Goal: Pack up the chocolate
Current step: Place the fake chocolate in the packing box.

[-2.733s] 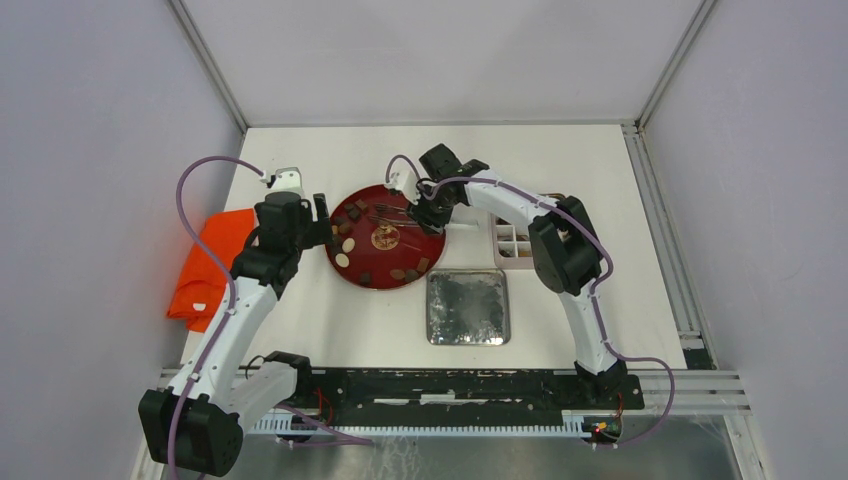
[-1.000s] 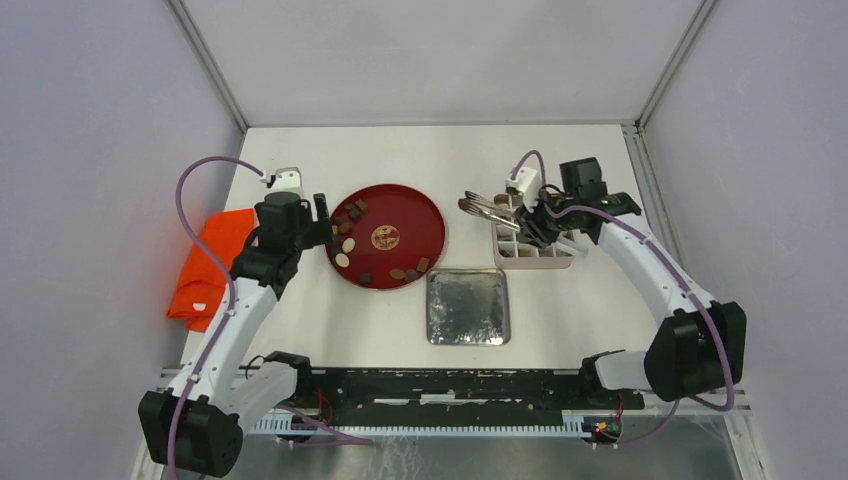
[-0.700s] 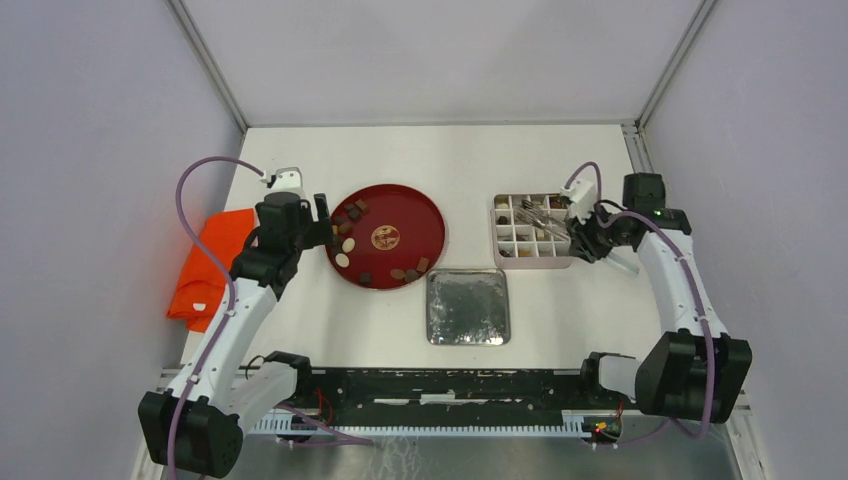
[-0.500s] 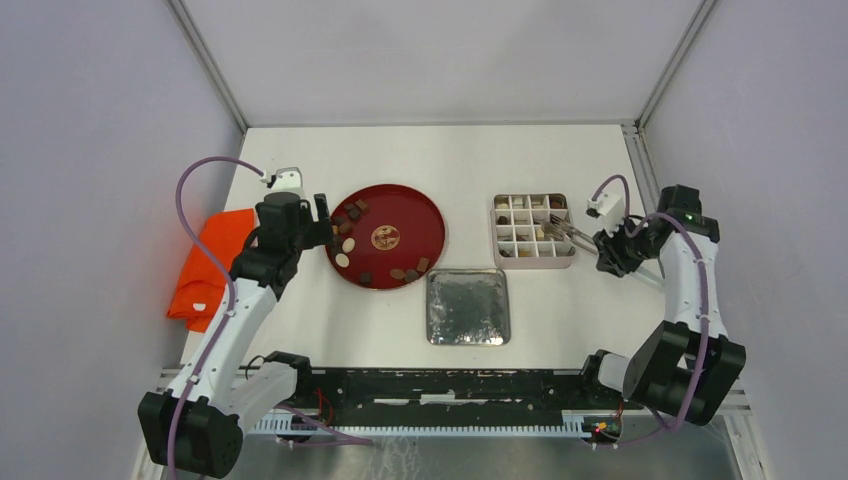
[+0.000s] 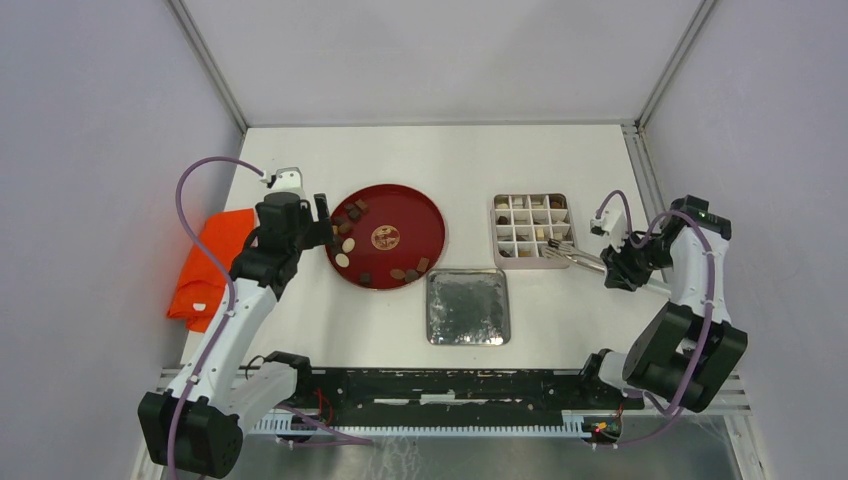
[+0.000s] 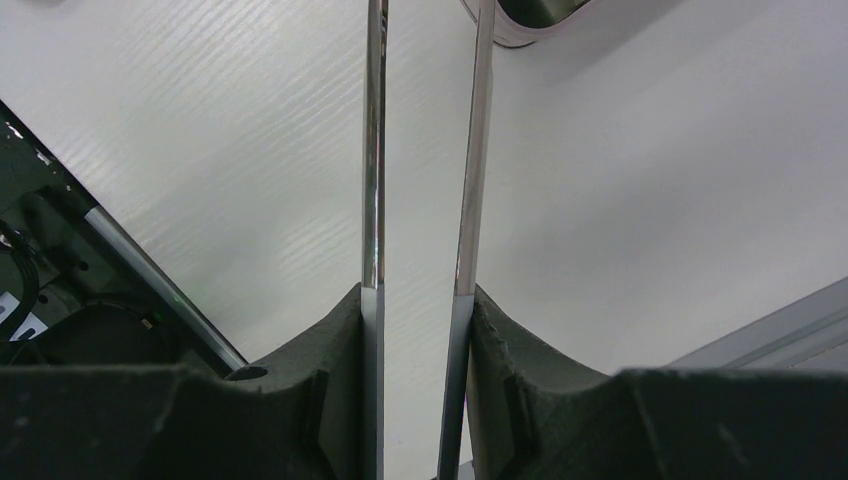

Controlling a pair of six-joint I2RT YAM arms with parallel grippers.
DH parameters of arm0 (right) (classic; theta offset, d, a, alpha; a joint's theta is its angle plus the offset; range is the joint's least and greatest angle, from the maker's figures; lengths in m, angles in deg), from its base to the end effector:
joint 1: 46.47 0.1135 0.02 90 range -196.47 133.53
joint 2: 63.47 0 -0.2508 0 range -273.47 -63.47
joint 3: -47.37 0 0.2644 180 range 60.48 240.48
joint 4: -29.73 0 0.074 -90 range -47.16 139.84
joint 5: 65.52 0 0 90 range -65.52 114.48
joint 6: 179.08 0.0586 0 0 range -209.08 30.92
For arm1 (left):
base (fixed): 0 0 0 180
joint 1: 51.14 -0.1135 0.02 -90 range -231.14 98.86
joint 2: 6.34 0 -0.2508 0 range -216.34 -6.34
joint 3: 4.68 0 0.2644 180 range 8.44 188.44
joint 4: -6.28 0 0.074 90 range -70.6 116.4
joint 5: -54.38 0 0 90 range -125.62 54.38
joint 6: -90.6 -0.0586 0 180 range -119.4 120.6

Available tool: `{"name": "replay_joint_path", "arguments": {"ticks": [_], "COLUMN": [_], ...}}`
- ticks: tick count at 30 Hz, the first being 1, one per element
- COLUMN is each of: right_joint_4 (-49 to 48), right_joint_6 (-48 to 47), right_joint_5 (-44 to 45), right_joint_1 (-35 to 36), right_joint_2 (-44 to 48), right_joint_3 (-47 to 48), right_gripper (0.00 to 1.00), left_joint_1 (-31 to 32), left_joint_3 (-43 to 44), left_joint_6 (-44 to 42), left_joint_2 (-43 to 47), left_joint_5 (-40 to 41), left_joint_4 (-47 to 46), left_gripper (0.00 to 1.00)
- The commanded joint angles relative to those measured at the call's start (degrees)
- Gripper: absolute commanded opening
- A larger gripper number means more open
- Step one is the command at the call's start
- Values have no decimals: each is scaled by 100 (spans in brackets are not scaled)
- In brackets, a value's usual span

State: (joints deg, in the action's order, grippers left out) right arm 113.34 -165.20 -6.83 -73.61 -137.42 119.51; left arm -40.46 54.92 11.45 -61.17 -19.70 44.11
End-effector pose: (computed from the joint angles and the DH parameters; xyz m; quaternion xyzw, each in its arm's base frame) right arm 0.2140 -0.0755 0.2225 -0.4087 0.8711 0.1372 0.2353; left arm 0.2469 -0.0302 0.2694 -0.0673 0.8705 0.0314 0.4865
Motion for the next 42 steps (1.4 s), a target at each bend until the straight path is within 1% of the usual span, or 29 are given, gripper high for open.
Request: {"name": "replay_joint_path", "arguments": {"ticks": [1, 6, 12, 16, 27, 34, 40, 42], "right_joint_4": [54, -67, -104, -119, -140, -126, 91, 150], "right_joint_6": [-179, -74, -53, -20, 11, 27, 10, 10], "right_joint_5": [-252, -271, -259, -297, -349, -385, -668, -788], "right_joint_1": [-29, -29, -24, -29, -29, -29, -24, 0], "right_joint_2": [-227, -291, -314, -352, -429, -426, -360, -344], "right_joint_3": [308, 319, 264, 256, 299, 349, 621, 677], "right_gripper": [5, 11, 25, 33, 45, 45, 37, 36], "left_joint_1": [-24, -22, -22, -22, -21, -23, -26, -22], "left_joint_3": [2, 2, 2, 2, 2, 3, 1, 2], "left_joint_6": [-246, -241, -238, -235, -240, -241, -235, -237], "left_joint_2": [45, 47, 51, 52, 57, 63, 64, 58], "left_joint_5": [-85, -81, -88, -87, -80, -80, -81, -81], "left_joint_4": [-195, -199, -192, -193, -186, -186, -194, -196], "left_gripper": [90, 90, 90, 90, 90, 90, 90, 90]}}
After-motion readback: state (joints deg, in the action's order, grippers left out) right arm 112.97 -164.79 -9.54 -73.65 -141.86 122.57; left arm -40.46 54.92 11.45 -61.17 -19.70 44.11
